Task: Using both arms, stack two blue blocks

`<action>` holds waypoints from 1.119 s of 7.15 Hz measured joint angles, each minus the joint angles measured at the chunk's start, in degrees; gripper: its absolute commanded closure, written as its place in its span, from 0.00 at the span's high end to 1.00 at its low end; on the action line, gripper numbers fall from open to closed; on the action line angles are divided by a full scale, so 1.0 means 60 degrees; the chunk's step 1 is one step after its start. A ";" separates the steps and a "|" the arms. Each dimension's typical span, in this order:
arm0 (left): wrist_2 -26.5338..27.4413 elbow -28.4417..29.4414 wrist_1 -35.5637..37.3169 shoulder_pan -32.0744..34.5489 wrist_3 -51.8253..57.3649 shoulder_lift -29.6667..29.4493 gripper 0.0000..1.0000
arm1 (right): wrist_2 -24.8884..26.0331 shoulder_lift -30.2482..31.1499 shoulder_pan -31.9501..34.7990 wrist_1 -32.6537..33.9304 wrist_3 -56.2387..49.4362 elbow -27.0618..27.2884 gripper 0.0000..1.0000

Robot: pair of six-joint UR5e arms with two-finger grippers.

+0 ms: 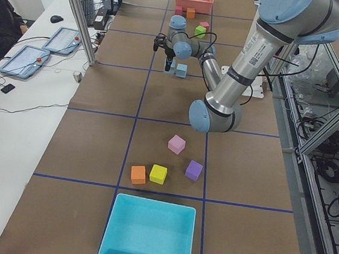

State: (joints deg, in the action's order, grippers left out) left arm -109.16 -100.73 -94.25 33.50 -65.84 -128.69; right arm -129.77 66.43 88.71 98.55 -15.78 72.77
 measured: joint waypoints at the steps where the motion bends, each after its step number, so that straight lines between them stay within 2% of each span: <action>1: 0.0381 -0.0009 0.0376 -0.0416 0.0305 -0.0326 0.63 | 0.0083 -0.0001 -0.0003 -0.0007 0.0022 -0.0007 1.00; 3: 0.0964 0.0062 0.1118 -0.1032 0.0595 -0.0866 0.63 | 0.0144 0.0001 -0.0002 -0.0008 0.0039 -0.0012 1.00; 8: 0.1065 0.1312 0.1612 -0.1231 0.1153 -0.1951 0.63 | 0.0151 0.0012 0.0012 -0.0005 0.0052 -0.0011 1.00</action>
State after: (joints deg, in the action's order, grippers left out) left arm -102.77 -92.86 -84.58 26.11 -58.93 -140.39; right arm -128.86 66.50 88.78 98.53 -15.47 72.70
